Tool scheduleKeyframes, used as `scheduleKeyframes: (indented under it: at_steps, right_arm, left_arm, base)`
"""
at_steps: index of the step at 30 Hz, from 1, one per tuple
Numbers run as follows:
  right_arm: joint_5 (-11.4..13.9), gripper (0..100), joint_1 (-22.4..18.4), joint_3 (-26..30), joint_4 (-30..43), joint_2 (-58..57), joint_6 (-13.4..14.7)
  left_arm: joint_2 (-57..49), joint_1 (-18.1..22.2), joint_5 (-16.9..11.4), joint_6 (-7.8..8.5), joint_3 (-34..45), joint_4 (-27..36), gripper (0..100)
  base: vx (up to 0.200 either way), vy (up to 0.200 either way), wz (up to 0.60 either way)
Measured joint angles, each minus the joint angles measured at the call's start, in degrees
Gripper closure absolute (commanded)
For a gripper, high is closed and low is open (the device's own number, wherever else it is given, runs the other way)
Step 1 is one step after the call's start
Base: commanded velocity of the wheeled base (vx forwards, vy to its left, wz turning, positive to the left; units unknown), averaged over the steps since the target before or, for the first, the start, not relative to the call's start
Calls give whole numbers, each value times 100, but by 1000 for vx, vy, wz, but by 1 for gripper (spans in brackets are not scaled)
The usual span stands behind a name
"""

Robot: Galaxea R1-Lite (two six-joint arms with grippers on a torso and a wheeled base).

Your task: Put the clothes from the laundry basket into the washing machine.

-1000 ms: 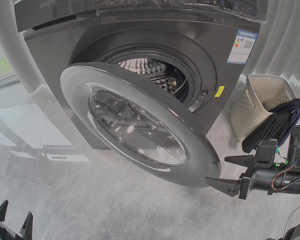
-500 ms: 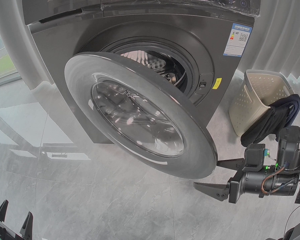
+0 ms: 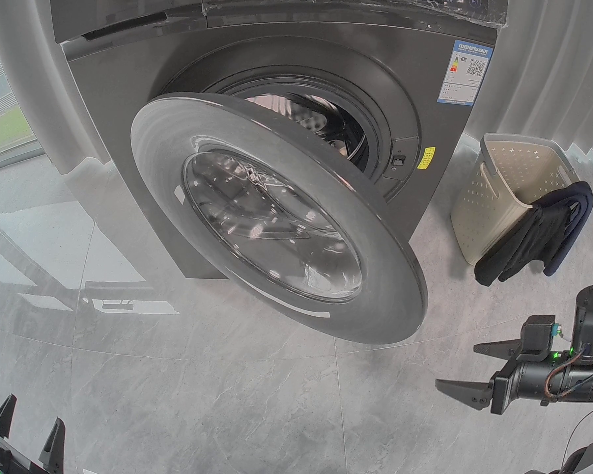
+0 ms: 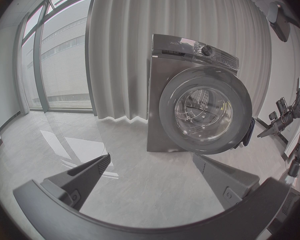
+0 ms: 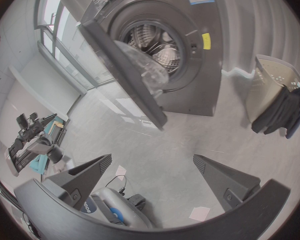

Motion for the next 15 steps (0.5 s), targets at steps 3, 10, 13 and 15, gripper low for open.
scheduleKeyframes:
  at_steps: [3, 10, 13, 15]
  right_arm:
    - [4, 0, -334, -46, 9, 22, -72]
    - [13, 0, -697, -557, -22, 334, -118]
    - [13, 0, -736, -973, -46, 552, -102]
    - [17, 0, -734, -1259, -57, 745, -96]
  left_arm:
    - [2, 0, 0, -2, 0, 2, 0]
    - [2, 0, 0, -2, 0, 2, 0]
    - [2, 0, 0, -2, 0, 2, 0]
    - [0, 0, 0, 0, 0, 0, 0]
  base:
    - [0, 0, 0]
    - [0, 0, 0]
    - [0, 0, 0]
    - [0, 0, 0]
